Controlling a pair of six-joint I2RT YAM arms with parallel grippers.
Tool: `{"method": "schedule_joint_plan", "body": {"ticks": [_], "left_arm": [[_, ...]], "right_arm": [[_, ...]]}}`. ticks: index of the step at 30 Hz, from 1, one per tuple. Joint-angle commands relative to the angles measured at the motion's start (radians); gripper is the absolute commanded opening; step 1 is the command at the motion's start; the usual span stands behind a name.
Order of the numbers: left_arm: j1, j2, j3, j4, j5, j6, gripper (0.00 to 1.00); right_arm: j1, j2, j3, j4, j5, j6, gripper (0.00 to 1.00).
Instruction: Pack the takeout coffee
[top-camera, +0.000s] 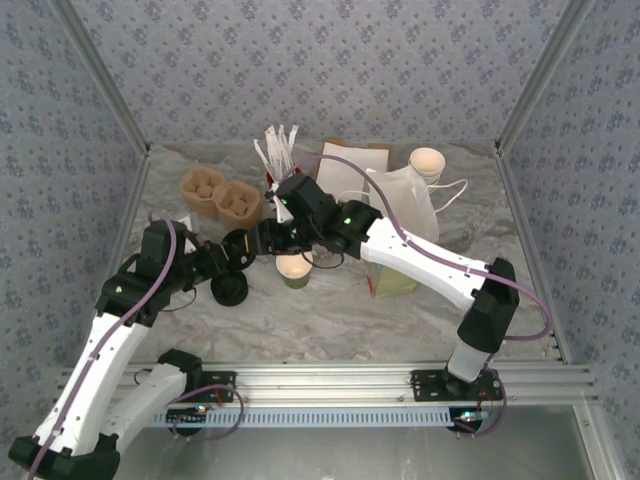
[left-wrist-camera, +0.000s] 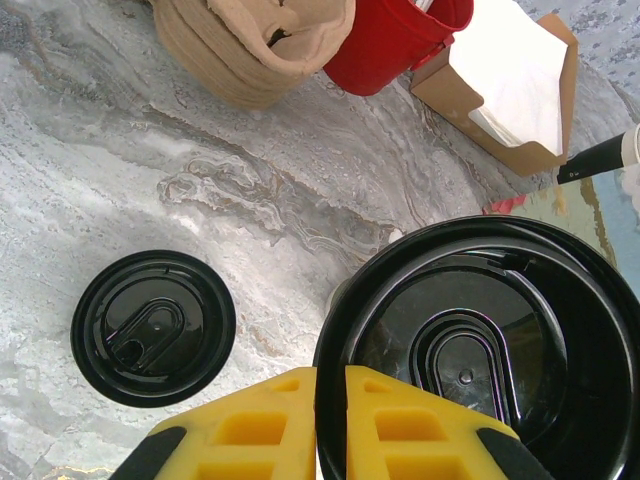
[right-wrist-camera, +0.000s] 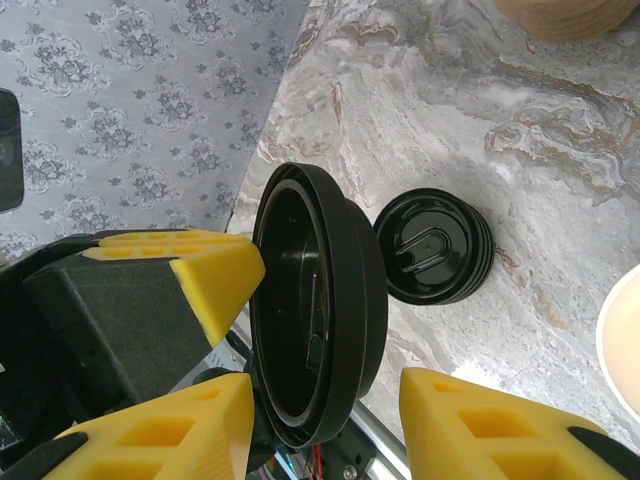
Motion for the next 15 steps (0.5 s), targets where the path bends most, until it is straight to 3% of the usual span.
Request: {"method": "schedule_joint_plan", "body": {"ticks": [1, 9, 15], "left_arm": [[-0.010, -0.006, 0.037, 0.000, 0.023, -0.013, 0.14], [-0.012, -0.013, 0.042, 0.000, 0.031, -0.012, 0.14], [-0.014, -0.022, 0.040, 0.005, 0.038, -0.014, 0.14]], "right_arm": [[0.005, 0.013, 0.017, 0.025, -0.022, 0.018, 0.45], [0.003, 0.026, 0.009, 0.046, -0.038, 0.030, 0.39], [0.002, 0.021, 0.004, 0.046, -0.033, 0.031, 0.21]]}}
